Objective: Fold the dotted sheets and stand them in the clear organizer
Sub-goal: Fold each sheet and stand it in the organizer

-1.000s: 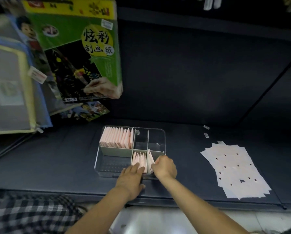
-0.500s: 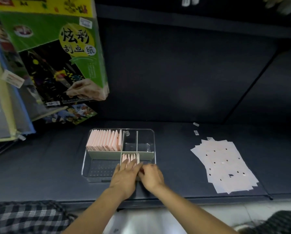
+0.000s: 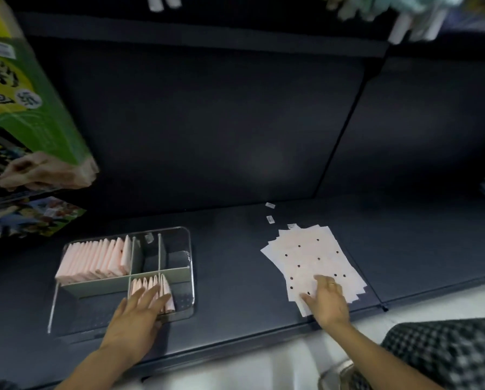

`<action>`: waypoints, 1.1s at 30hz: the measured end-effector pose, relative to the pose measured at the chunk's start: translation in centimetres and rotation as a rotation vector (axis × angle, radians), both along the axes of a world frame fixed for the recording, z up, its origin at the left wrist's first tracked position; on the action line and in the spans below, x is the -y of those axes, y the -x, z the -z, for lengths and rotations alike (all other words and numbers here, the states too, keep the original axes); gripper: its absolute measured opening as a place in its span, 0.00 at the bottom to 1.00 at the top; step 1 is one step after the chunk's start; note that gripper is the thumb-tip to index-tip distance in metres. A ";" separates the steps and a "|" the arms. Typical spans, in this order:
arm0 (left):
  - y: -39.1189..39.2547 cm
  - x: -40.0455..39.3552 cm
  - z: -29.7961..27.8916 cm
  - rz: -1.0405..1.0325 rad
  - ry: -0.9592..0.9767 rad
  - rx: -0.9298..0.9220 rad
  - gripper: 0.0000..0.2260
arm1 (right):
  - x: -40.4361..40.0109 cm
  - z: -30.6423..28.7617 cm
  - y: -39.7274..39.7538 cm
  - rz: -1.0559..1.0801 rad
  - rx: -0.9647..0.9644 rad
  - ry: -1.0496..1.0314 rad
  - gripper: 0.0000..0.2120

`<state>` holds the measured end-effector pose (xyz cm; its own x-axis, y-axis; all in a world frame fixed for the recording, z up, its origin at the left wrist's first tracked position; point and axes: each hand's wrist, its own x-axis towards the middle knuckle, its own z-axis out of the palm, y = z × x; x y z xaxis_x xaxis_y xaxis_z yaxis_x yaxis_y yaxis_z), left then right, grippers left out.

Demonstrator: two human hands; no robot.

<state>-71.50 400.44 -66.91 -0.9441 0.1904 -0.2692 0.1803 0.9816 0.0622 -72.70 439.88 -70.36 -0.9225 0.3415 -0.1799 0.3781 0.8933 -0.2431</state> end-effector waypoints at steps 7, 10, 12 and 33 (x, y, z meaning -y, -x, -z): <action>-0.8 -1.9 -0.9 0.000 -0.007 -0.025 0.26 | -3.1 1.6 -1.2 -0.095 -0.058 -0.006 0.11; -1.7 -3.1 -1.5 0.010 -0.043 -0.044 0.26 | -3.8 1.4 -1.2 -0.112 -0.040 -0.044 0.08; -2.3 -4.1 -2.0 0.033 -0.088 -0.071 0.26 | -4.0 1.1 -1.0 -0.086 -0.052 -0.021 0.09; 1.9 -13.3 -11.2 0.312 -0.233 0.108 0.33 | 3.8 -11.0 3.3 -0.785 0.071 0.262 0.07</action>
<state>-73.37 413.70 -55.72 -0.7998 0.5313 -0.2794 0.4481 0.8381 0.3112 -75.99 436.06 -59.40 -0.8583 -0.4580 -0.2312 -0.3092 0.8214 -0.4792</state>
